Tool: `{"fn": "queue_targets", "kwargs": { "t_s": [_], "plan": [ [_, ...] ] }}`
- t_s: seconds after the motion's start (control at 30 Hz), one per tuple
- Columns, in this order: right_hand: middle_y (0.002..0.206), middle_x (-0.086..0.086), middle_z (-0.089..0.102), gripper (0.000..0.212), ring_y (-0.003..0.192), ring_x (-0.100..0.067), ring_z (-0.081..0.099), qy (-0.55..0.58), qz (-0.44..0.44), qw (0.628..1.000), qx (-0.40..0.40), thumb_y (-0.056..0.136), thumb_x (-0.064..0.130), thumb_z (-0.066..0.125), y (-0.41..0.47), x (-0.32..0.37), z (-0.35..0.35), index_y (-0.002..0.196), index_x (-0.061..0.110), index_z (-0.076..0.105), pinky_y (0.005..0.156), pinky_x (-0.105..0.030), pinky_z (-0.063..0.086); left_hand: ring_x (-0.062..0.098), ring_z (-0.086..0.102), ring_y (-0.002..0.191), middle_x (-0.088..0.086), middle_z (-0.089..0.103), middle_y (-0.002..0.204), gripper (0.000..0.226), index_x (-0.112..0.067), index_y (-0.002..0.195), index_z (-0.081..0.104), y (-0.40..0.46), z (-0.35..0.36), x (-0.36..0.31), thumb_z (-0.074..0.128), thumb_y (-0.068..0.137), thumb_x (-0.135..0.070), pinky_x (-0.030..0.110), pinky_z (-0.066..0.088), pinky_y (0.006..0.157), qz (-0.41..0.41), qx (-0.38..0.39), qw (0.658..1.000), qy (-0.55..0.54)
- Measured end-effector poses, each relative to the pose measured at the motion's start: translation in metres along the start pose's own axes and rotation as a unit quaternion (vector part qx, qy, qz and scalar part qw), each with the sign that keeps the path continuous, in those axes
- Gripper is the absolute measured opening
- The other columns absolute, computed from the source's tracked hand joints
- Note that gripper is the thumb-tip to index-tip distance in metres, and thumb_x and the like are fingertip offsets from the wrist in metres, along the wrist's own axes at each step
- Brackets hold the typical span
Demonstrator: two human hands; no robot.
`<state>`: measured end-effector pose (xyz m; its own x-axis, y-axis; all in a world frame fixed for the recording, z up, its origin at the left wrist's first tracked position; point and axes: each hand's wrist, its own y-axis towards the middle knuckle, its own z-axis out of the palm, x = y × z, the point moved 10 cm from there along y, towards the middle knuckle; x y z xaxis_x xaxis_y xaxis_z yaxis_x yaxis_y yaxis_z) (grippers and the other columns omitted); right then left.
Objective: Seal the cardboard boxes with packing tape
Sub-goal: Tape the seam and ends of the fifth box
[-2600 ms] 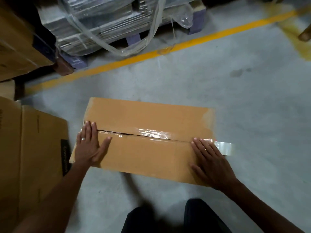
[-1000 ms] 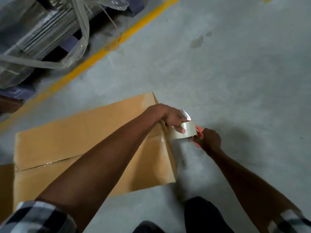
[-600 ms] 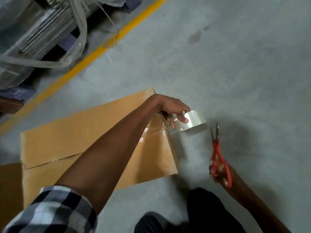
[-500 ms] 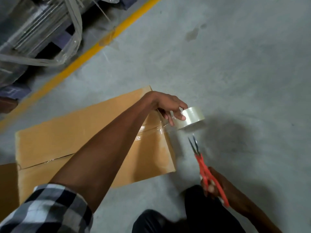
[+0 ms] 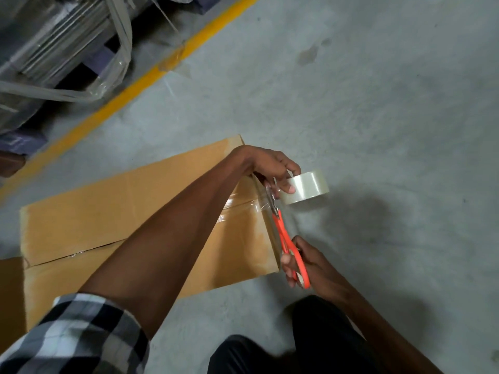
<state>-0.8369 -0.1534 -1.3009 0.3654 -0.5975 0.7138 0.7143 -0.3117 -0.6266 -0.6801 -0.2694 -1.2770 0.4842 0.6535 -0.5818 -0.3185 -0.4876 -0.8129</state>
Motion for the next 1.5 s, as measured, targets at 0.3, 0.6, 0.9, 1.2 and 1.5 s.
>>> {"fn": "queue_targets", "kwargs": {
  "t_s": [0.3, 0.6, 0.9, 1.2, 1.5],
  "plan": [
    [0.062, -0.015, 0.048, 0.072, 0.049, -0.020, 0.045, -0.026, -0.027, 0.998, -0.057, 0.065, 0.046, 0.094, -0.004, 0.008, -0.010, 0.082, 0.005, 0.037, 0.053, -0.036, 0.042, 0.035, 0.075, 0.099, 0.014, 0.074, 0.118, 0.023, -0.010, 0.118, 0.068, -0.008, -0.002, -0.007, 0.072, 0.095, -0.010, 0.032, 0.060, 0.081, 0.010, -0.006, 0.999, -0.042],
    [0.068, -0.001, 0.045, 0.068, 0.058, -0.016, 0.048, -0.107, 0.032, 0.988, -0.106, 0.069, 0.081, 0.072, 0.015, -0.032, -0.041, 0.086, 0.025, 0.038, 0.057, -0.037, 0.044, 0.031, 0.075, 0.105, -0.003, 0.055, 0.068, 0.011, -0.012, 0.103, 0.065, -0.012, -0.027, -0.002, 0.072, 0.096, -0.010, 0.051, 0.047, 0.112, 0.070, -0.136, 0.963, -0.220],
    [0.123, -0.025, 0.062, 0.051, 0.118, -0.041, 0.060, -0.496, 0.129, 0.839, -0.182, 0.098, 0.042, 0.037, 0.074, -0.027, -0.088, 0.120, 0.001, 0.058, 0.099, -0.042, 0.047, 0.030, 0.076, 0.093, 0.006, 0.072, 0.098, 0.022, -0.007, 0.118, 0.067, -0.039, -0.043, -0.007, 0.069, 0.097, -0.006, 0.049, 0.055, 0.101, 0.123, -0.258, 0.930, -0.230],
    [0.171, 0.010, -0.011, 0.101, 0.156, -0.007, -0.003, -0.444, -0.180, 0.871, -0.106, 0.094, 0.067, 0.051, 0.036, 0.091, 0.075, 0.163, 0.024, -0.008, 0.126, -0.031, 0.010, 0.026, 0.077, 0.090, 0.008, 0.068, 0.110, 0.029, -0.006, 0.126, 0.066, -0.094, -0.069, 0.002, 0.069, 0.097, -0.007, 0.046, 0.057, 0.098, 0.140, -0.311, 0.913, -0.223],
    [0.147, 0.000, 0.055, 0.076, 0.132, -0.023, 0.053, -0.373, -0.081, 0.875, -0.296, 0.093, 0.066, 0.054, 0.013, 0.071, 0.053, 0.154, 0.025, 0.034, 0.103, -0.037, 0.043, 0.037, 0.073, 0.106, 0.018, 0.070, 0.126, 0.036, -0.004, 0.133, 0.063, -0.137, -0.102, 0.050, 0.065, 0.097, -0.003, 0.039, 0.057, 0.099, 0.204, -0.374, 0.823, -0.376]
  ]
}}
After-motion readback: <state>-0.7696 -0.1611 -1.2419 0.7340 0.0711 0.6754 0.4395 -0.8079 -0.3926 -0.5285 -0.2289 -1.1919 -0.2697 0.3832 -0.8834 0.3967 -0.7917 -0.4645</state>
